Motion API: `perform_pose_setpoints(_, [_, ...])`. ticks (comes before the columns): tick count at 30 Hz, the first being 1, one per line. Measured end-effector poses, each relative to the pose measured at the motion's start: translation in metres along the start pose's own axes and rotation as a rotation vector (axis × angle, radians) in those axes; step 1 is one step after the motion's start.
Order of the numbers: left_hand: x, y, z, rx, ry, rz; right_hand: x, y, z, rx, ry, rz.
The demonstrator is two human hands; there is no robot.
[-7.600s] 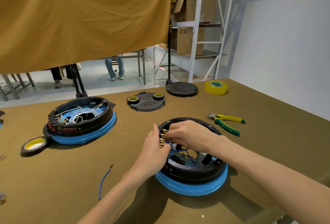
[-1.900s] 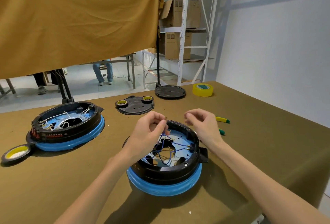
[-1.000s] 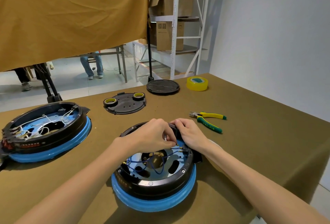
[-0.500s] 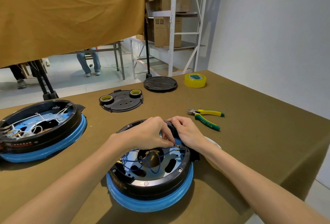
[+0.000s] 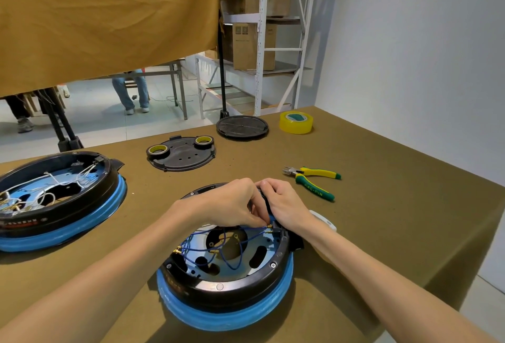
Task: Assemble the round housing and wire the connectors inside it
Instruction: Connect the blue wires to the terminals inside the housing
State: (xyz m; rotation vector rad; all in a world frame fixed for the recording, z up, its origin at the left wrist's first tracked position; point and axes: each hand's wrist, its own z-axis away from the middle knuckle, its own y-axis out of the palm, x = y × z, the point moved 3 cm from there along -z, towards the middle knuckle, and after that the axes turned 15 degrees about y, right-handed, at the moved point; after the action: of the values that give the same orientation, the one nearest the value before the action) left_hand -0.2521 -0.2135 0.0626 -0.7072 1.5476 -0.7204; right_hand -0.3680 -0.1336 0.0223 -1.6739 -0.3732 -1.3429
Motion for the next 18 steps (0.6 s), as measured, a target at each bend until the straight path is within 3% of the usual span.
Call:
perform_pose_setpoints(9, [0.005, -0.004, 0.009, -0.071, -0.031, 0.019, 0.011, 0.000, -0.014, 0.091, -0.080, 0.098])
perform_pose_setpoints(18, [0.002, -0.003, 0.006, -0.056, -0.069, -0.032, 0.008, 0.005, -0.017, -0.015, -0.063, 0.101])
